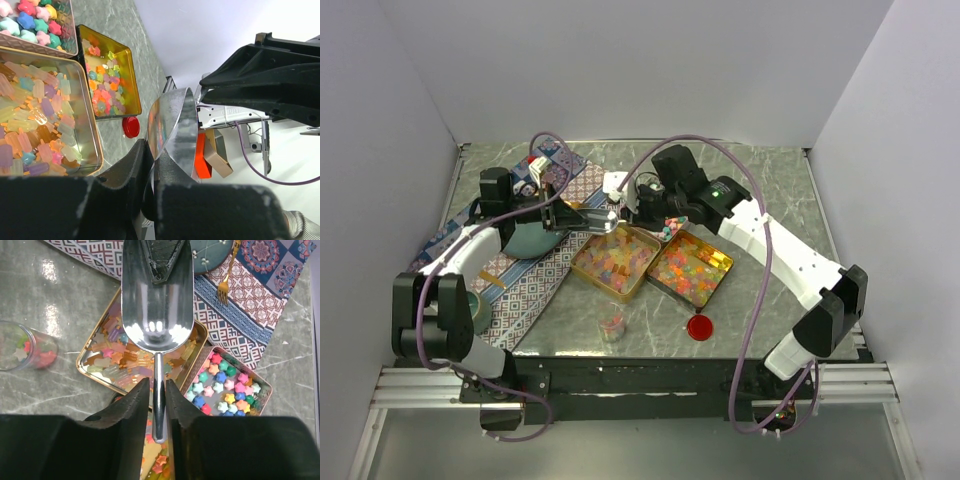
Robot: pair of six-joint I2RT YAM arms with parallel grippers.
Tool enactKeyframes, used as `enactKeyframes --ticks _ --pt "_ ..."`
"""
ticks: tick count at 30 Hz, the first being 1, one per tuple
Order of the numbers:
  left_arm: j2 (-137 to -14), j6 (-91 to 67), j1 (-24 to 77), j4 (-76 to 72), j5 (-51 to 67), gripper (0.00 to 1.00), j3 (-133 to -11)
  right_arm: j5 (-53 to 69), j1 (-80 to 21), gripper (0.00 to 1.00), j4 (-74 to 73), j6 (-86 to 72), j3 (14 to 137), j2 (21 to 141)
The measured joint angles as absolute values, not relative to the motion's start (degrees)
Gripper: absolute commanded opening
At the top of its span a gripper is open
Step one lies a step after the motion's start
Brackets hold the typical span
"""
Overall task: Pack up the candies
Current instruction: Adjust the spatula.
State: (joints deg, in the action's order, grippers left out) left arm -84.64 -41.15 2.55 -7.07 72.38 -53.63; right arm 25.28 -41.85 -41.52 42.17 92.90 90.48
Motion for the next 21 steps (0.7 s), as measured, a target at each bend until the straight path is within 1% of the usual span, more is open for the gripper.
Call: enactKeyframes --ticks 8,12,14,19,21 --pt "-86.1 -41.0 2.5 -6.2 72.8 0.01 -54.9 25.1 -41.8 0.31 -41.5 41.4 93.9 92.2" --pt "-86.1 -41.0 2.5 -6.2 72.8 0.01 -55.3 24.9 -41.8 0.27 -41.7 41.3 94.2 93.5" --pt "-86.1 -41.0 2.5 -6.2 72.9 0.01 -55.3 24.9 -41.8 0.23 -42.0 41.3 94.6 94.0" --pt "-86.2 -40.9 2.5 -6.1 72.9 0.01 -55.3 24.7 -41.8 0.23 -42.0 40.9 95.0 94.4" --pt "-86.4 -41.0 2.6 -6.1 72.9 0.01 -55.3 24.7 -41.8 0.15 -42.0 40.6 95.2 94.4"
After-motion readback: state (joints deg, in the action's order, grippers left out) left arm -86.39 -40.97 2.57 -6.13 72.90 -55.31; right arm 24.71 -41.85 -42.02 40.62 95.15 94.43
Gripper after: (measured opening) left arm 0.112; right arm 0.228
